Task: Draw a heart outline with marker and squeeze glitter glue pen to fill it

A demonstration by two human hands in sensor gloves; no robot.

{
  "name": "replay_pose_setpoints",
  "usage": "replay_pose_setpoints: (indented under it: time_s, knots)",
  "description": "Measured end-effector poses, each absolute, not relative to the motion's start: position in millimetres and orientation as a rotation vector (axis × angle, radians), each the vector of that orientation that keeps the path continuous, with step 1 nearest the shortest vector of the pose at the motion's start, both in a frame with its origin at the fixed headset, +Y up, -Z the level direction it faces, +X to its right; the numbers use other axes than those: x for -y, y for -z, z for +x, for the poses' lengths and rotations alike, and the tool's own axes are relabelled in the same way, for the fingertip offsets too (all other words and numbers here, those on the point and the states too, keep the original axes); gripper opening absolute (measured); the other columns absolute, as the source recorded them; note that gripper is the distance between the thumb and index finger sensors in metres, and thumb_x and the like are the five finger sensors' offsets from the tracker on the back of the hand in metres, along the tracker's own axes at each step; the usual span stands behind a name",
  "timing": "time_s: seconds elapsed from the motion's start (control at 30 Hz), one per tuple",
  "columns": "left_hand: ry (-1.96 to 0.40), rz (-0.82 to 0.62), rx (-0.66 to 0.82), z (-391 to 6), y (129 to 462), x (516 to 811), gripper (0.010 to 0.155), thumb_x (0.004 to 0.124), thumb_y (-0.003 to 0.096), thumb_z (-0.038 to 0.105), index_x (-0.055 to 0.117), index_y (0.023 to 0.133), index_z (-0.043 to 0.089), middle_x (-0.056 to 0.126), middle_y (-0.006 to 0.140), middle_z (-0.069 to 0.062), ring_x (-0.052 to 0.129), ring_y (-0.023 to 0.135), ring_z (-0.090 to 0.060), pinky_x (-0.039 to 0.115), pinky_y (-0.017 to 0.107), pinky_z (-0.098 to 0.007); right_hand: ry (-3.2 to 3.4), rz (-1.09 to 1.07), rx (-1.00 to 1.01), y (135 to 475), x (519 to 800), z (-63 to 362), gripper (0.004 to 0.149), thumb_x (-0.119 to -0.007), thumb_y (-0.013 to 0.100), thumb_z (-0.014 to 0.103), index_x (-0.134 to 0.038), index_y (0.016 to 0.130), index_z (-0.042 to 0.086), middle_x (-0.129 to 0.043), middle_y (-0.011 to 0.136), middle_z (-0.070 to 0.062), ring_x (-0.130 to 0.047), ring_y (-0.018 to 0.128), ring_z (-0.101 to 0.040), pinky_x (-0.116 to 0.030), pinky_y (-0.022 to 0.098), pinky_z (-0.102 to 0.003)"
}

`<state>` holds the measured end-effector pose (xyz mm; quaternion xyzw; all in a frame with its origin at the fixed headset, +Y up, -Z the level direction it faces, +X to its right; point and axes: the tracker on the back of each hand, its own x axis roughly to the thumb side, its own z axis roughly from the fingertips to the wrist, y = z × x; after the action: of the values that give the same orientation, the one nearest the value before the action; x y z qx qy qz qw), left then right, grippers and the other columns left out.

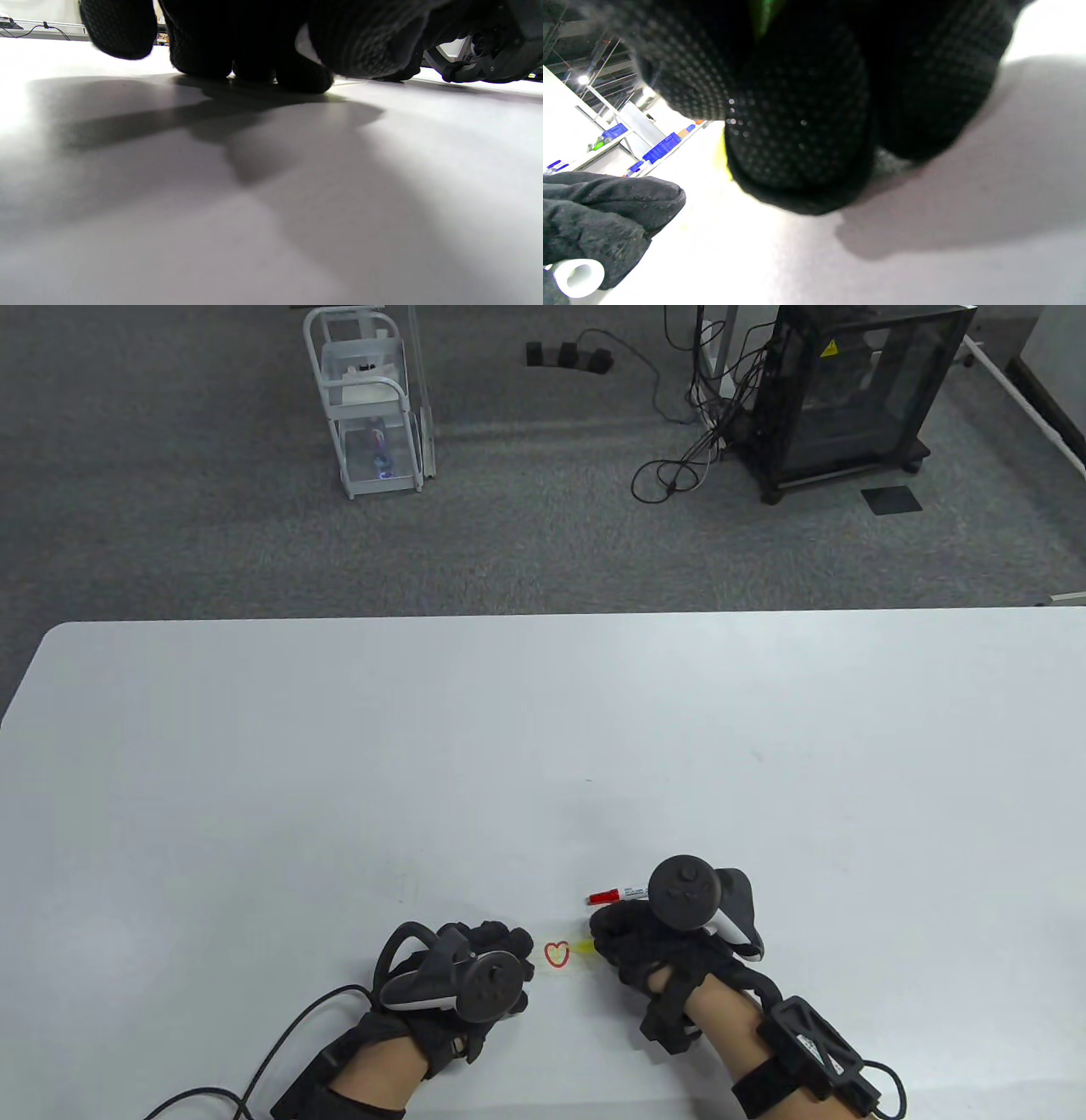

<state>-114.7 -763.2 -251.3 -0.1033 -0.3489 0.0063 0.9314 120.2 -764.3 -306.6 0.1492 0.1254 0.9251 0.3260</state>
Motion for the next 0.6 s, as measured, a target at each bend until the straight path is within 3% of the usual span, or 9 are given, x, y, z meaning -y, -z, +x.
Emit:
replay_pose_setpoints:
  time_s: [0.6]
  knots:
    - [-0.012,-0.214,0.713,-114.4,251.3,762.9,0.046,0.074,0.0501,0.049,0.077,0.090,0.026,0.071,0.111,0.001,0.071,0.102,-0.029,0.066,0.070,-0.055,-2.424,0.391,-0.337,306.8,764.0,118.6,0.043,-0.086,0.040,0.030,-0.092,0.078,0.011,-0.105,0.054,-0.011,-0.110,0.024,-0.011,-0.098,0.026,-0.034]
